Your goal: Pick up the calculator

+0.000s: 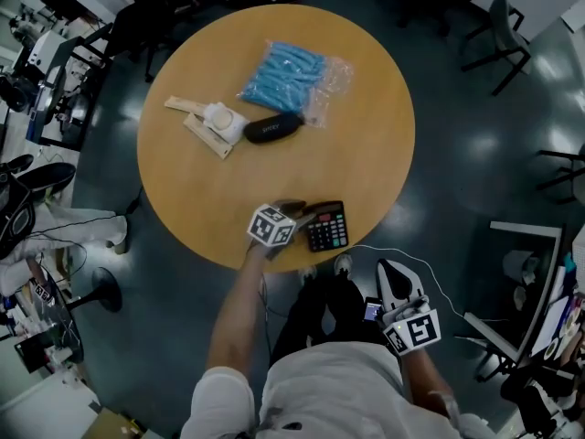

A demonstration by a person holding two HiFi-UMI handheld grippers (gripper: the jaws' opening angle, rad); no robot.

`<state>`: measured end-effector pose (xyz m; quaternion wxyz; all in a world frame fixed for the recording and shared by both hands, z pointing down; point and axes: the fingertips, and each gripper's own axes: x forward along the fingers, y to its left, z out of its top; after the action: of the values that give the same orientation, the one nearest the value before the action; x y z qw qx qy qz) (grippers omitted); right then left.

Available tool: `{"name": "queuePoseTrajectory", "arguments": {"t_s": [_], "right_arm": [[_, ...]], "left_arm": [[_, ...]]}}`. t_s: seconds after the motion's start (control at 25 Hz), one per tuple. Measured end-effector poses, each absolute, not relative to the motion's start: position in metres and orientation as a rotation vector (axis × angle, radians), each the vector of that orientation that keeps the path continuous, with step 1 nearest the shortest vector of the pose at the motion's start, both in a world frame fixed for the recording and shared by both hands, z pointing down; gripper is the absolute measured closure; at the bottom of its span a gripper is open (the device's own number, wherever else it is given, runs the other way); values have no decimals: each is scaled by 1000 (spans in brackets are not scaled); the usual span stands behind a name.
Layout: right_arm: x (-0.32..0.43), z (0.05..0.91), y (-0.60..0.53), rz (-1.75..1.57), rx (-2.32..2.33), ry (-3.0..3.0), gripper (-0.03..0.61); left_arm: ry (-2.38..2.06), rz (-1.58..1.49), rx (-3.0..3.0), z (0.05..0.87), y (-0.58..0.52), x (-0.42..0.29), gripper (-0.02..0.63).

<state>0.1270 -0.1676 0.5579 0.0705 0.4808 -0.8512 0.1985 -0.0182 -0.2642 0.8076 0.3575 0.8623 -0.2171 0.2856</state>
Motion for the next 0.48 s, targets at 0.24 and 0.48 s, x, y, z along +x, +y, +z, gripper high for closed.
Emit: {"name": "queuePoseTrajectory", "arguments": {"t_s": [0.24,0.48], "right_arm": [[133,565,-177,628,1459,-2548,565],[129,563,-181,616,1454,-2565,565]], "left_arm": [[-500,687,2218,803,-262,-9,517],[-554,656,2201,789,-252,-14,543]]}}
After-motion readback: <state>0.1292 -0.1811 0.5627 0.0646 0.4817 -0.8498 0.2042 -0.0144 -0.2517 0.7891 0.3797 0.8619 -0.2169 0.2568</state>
